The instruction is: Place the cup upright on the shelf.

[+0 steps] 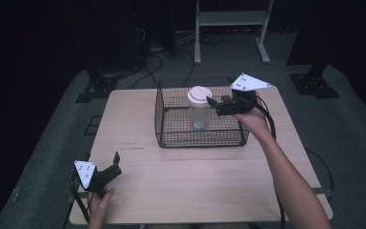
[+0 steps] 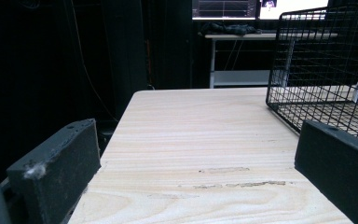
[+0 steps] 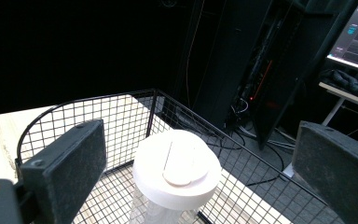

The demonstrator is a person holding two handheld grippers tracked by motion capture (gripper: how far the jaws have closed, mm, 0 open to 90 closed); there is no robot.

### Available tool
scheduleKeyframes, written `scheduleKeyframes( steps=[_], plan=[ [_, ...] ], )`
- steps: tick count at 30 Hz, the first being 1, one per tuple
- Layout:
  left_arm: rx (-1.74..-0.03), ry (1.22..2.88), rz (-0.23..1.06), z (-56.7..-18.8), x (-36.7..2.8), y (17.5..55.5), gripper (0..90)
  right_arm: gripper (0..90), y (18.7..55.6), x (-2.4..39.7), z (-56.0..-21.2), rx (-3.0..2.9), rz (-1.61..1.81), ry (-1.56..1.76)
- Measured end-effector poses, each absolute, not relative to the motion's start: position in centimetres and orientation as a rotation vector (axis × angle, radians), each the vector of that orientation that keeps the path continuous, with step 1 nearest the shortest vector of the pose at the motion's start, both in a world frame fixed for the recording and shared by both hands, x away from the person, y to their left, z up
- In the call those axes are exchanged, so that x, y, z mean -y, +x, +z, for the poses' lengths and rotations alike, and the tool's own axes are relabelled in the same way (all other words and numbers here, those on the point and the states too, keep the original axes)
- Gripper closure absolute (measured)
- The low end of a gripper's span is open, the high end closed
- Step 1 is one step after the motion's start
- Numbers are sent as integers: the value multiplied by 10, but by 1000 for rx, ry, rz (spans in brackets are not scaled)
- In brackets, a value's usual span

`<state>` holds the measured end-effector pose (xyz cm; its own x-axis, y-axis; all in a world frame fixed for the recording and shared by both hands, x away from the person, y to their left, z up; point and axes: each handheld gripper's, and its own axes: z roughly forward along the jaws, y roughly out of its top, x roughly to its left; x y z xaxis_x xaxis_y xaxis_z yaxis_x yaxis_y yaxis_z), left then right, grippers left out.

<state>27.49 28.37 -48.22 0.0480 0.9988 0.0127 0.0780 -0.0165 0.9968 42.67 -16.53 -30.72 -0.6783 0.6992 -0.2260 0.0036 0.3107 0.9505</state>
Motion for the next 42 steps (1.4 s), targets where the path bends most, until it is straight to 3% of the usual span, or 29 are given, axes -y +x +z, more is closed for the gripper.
scheduleKeyframes(
  steps=[10, 42],
  plan=[
    [-1225, 1302, 1149, -482, -284, 275, 0, 24, 413, 181, -304, -1931, 1420, 621],
    [-1226, 1305, 1153, -482, -283, 275, 0, 24, 380, 231, -340, -1926, 1396, 706]
  ],
)
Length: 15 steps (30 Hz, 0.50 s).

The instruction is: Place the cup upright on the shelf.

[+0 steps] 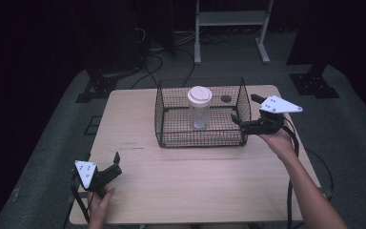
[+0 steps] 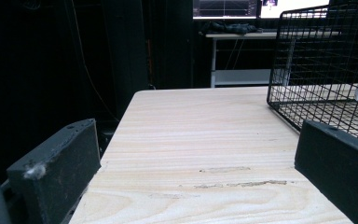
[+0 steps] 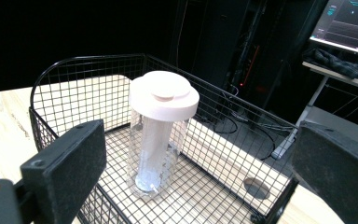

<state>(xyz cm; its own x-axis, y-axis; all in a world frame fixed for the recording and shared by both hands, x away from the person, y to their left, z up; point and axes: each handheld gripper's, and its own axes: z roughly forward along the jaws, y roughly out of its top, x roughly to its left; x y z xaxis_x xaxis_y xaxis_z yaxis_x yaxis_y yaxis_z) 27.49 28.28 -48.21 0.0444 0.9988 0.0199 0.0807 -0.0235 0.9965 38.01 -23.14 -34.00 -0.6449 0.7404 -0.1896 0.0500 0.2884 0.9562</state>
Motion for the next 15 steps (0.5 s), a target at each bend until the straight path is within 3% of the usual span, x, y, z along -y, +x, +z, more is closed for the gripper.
scheduleKeyframes(
  steps=[15],
  plan=[
    [-1225, 1309, 1157, -482, -282, 275, 0, 24, 366, 247, -356, -1925, 1390, 732]
  ],
)
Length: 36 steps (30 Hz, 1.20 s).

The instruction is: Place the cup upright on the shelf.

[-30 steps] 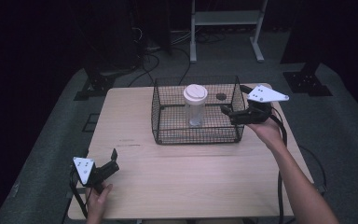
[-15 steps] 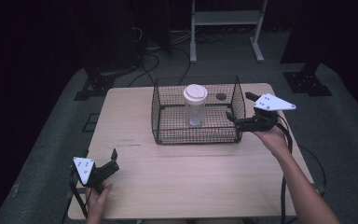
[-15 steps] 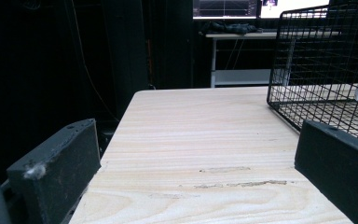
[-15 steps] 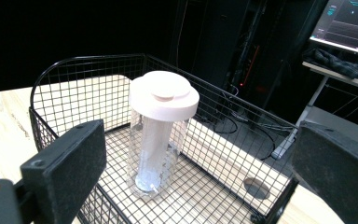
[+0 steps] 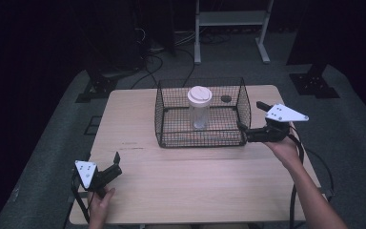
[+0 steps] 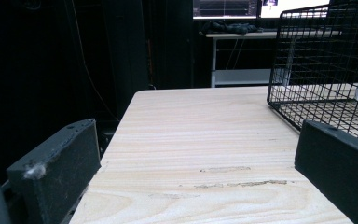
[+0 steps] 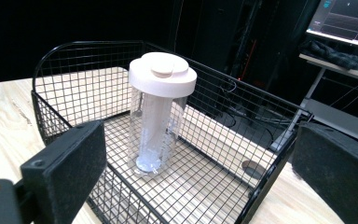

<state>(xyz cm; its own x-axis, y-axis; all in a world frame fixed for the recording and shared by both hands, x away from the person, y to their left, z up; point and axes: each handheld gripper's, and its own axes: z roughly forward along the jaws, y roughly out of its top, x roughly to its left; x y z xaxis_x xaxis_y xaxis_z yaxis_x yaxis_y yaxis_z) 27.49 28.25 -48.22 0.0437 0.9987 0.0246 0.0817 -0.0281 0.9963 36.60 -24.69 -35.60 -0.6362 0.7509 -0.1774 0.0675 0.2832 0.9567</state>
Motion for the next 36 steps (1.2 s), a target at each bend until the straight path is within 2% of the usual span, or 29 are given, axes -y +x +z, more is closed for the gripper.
scheduleKeyframes(
  steps=[36],
  plan=[
    [-1225, 1316, 1164, -482, -282, 275, 0, 24, 336, 277, -391, -1907, 1378, 804]
  ],
)
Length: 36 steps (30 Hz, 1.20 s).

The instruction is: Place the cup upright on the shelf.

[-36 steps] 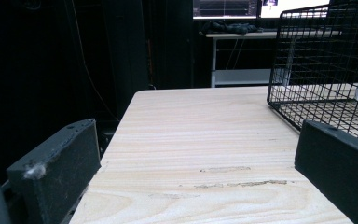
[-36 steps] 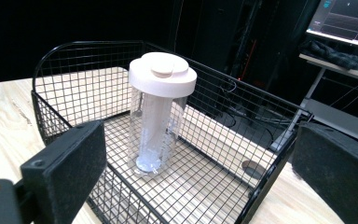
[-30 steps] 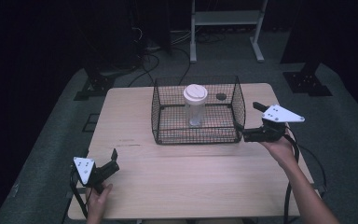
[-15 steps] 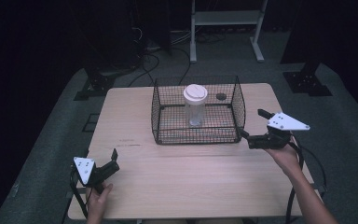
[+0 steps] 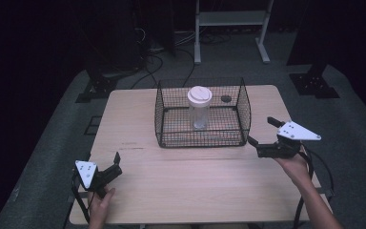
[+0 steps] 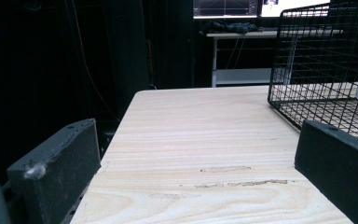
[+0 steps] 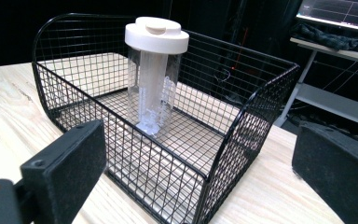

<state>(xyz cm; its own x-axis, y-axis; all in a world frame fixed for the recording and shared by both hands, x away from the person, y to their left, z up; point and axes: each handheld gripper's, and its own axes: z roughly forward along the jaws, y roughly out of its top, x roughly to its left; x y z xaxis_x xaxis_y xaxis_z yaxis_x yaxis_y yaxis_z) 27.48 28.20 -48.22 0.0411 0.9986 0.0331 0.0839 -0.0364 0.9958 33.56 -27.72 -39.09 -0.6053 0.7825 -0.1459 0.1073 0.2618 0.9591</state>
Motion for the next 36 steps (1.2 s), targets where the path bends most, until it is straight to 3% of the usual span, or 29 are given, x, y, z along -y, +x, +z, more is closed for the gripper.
scheduleKeyframes(
  steps=[36],
  plan=[
    [-1227, 1313, 1166, -482, -282, 275, 0, 24, 302, 304, -438, -1894, 1353, 896]
  ],
)
